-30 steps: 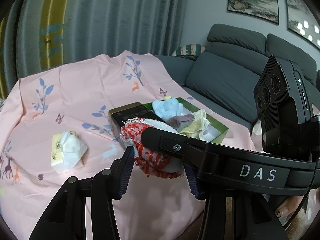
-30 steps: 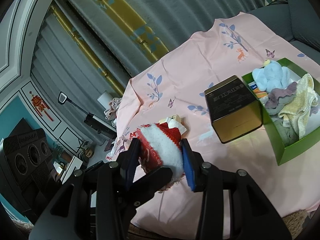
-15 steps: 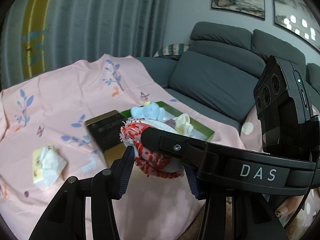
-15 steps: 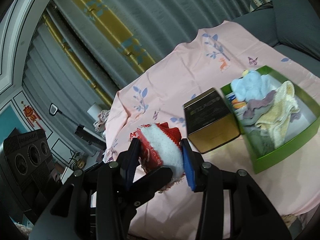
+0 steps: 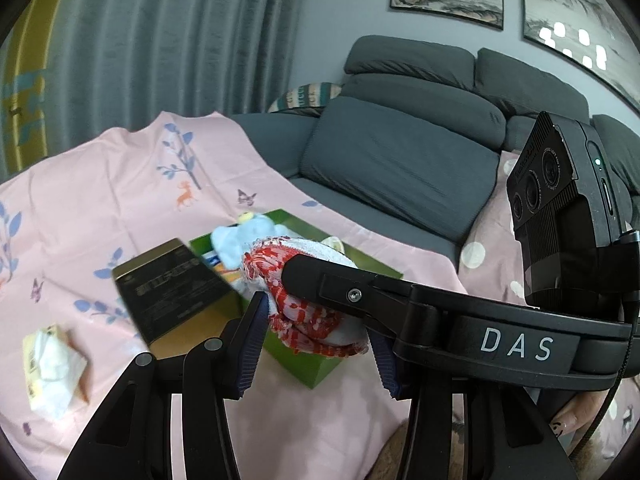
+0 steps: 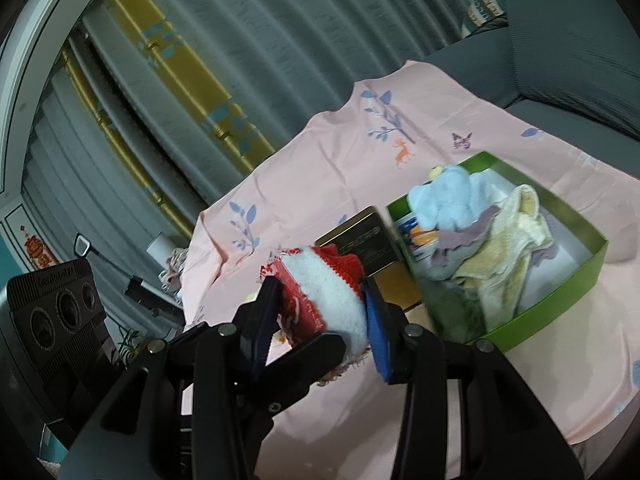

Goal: Organize soft objects
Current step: 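Carry the knitted item over the green box with the right gripper, then lower the knitted item onto the cloths and open the right gripper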

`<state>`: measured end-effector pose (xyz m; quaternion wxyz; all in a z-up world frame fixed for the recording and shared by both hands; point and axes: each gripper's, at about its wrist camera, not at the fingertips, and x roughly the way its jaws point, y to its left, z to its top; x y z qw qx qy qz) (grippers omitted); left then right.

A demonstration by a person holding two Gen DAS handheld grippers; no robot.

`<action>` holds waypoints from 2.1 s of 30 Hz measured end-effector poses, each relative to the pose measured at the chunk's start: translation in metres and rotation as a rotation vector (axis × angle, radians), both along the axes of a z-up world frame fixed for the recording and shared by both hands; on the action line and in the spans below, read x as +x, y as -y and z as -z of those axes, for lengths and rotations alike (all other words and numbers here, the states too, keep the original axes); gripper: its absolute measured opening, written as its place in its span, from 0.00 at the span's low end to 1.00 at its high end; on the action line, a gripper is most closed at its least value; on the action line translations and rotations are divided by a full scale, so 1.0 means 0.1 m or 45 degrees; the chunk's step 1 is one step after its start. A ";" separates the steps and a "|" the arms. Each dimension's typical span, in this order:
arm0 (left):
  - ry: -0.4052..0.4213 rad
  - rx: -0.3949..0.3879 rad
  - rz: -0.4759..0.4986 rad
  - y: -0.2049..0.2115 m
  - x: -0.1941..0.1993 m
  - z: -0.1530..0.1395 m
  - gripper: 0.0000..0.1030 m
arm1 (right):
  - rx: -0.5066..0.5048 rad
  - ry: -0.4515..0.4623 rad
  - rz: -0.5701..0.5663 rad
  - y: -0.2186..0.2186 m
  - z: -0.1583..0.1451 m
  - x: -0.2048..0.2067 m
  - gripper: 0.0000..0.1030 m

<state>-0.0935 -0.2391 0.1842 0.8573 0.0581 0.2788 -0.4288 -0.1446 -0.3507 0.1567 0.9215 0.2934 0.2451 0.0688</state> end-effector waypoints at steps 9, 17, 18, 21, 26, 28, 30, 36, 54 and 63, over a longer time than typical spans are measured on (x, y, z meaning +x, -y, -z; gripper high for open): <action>-0.070 -0.022 0.114 0.37 0.22 0.11 0.48 | 0.007 -0.069 0.117 0.37 0.08 0.08 0.41; -0.090 -0.032 0.201 0.78 0.41 0.14 0.48 | 0.022 -0.087 0.205 0.75 0.10 0.15 0.41; -0.098 -0.031 0.204 0.82 0.44 0.15 0.48 | 0.024 -0.091 0.208 0.78 0.12 0.17 0.41; -0.120 -0.025 0.207 0.89 0.54 0.21 0.48 | 0.030 -0.112 0.218 0.85 0.17 0.27 0.41; -0.142 -0.015 0.192 1.00 0.73 0.31 0.48 | 0.050 -0.133 0.222 0.96 0.28 0.47 0.41; -0.154 -0.012 0.187 1.04 0.80 0.36 0.48 | 0.060 -0.143 0.225 0.99 0.31 0.53 0.41; -0.162 -0.012 0.181 1.06 0.87 0.39 0.48 | 0.066 -0.155 0.230 1.03 0.34 0.61 0.41; -0.210 -0.045 0.168 1.08 1.04 0.48 0.48 | 0.023 -0.194 0.241 1.04 0.37 0.79 0.41; -0.375 0.101 0.113 1.26 1.19 0.92 0.48 | -0.026 -0.423 0.347 1.15 0.78 0.95 0.41; -0.384 0.150 0.086 1.33 1.17 0.98 0.48 | -0.025 -0.458 0.361 1.18 0.84 0.97 0.40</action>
